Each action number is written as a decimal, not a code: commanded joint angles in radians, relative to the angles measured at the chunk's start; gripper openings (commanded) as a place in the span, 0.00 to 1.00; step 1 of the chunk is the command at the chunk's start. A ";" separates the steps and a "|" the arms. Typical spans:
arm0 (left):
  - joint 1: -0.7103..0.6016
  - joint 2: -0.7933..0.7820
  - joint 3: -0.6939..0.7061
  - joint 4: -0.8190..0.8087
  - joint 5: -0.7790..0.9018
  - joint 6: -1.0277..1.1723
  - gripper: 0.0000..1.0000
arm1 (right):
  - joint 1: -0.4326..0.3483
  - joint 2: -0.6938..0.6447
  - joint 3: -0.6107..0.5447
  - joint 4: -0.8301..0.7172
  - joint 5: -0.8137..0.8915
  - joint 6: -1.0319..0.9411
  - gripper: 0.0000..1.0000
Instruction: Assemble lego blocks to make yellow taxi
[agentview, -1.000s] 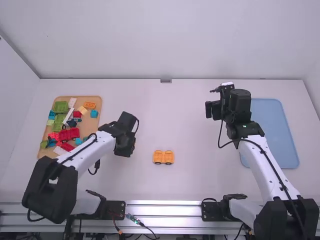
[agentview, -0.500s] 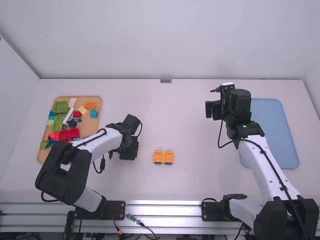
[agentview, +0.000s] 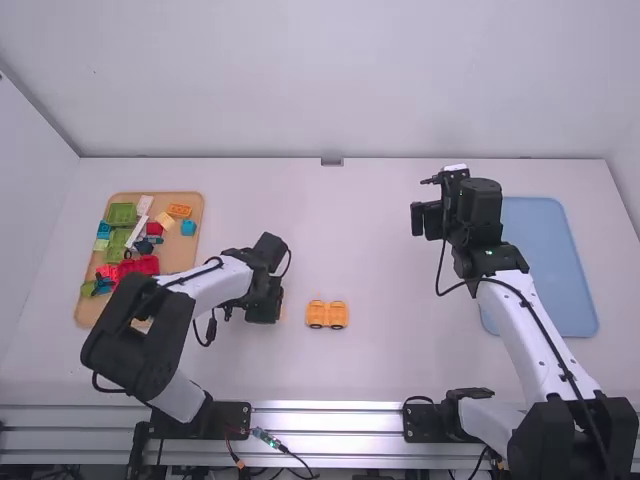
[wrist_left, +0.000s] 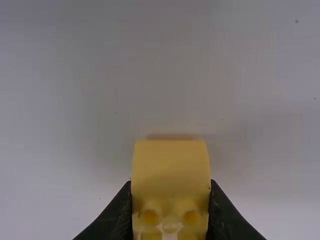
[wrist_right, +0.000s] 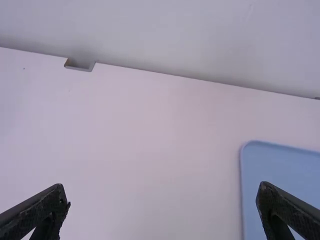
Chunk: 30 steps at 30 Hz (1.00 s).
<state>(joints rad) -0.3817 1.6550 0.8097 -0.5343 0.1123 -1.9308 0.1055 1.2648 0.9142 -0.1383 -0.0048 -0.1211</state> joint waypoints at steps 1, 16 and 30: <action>0.001 0.007 -0.001 -0.007 0.004 -0.006 0.02 | 0.000 0.001 0.016 -0.001 0.003 0.001 0.99; -0.005 0.007 -0.001 -0.007 0.017 -0.010 0.80 | 0.000 0.001 0.016 -0.005 0.002 0.001 0.99; 0.090 -0.074 0.163 -0.082 0.149 0.800 0.98 | 0.000 0.001 0.016 -0.009 0.002 0.001 0.99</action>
<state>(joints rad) -0.3130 1.6173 0.9146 -0.5949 0.2386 -1.4410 0.1055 1.2648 0.9146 -0.1436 -0.0040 -0.1234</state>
